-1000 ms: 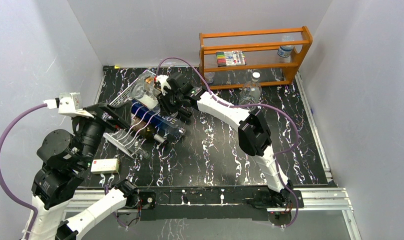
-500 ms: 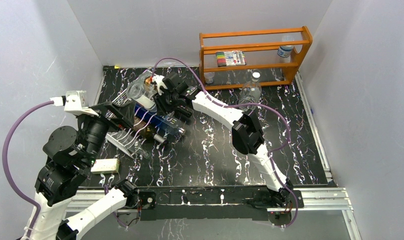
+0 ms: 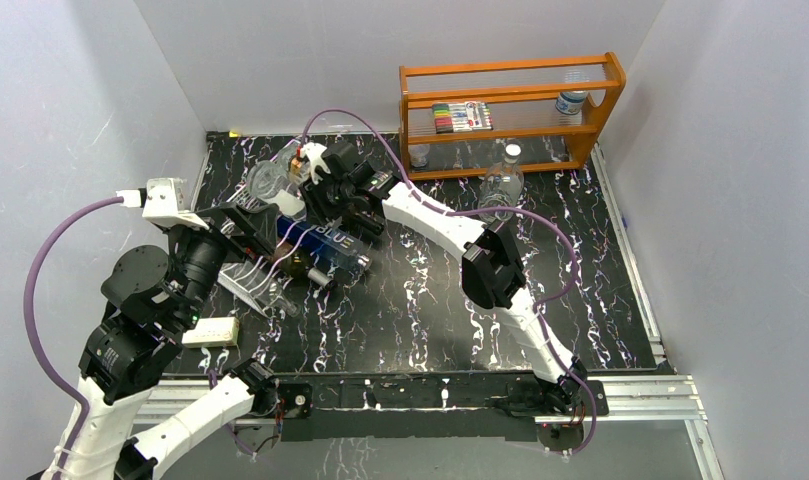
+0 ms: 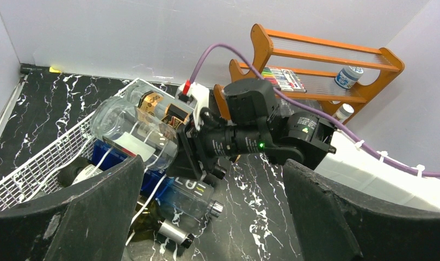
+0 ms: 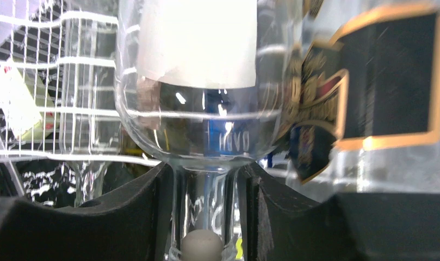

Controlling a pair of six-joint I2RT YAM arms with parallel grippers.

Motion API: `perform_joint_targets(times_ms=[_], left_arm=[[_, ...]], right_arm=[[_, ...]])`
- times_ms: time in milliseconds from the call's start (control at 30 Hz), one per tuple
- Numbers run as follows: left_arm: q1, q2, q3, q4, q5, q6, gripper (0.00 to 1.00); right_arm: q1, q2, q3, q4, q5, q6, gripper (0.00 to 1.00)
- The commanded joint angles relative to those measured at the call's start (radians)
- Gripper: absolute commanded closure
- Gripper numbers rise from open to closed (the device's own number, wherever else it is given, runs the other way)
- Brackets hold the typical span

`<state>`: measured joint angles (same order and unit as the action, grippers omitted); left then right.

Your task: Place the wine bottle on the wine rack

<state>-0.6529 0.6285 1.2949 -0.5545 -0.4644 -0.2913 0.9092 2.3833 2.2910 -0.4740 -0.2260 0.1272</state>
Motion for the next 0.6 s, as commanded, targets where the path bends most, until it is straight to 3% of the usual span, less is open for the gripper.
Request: perform_joint_targets(times_ms=[0,333,567], left_arm=[[-0.002,0.007,-0.006,0.006,-0.009,0.0,0.02],[-0.002,0.004,-0.01,0.002,-0.016,-0.001,0.02],[-0.001,-0.001,-0.005,-0.001,-0.014,-0.002,0.02]], right_arm=[[-0.007,-0.022,0.093,0.24,0.026,-0.006,0.44],[-0.007,-0.052,0.069,0.276,0.037,0.017,0.39],[-0.007,-0.179,-0.03,0.346,0.03,0.048,0.34]])
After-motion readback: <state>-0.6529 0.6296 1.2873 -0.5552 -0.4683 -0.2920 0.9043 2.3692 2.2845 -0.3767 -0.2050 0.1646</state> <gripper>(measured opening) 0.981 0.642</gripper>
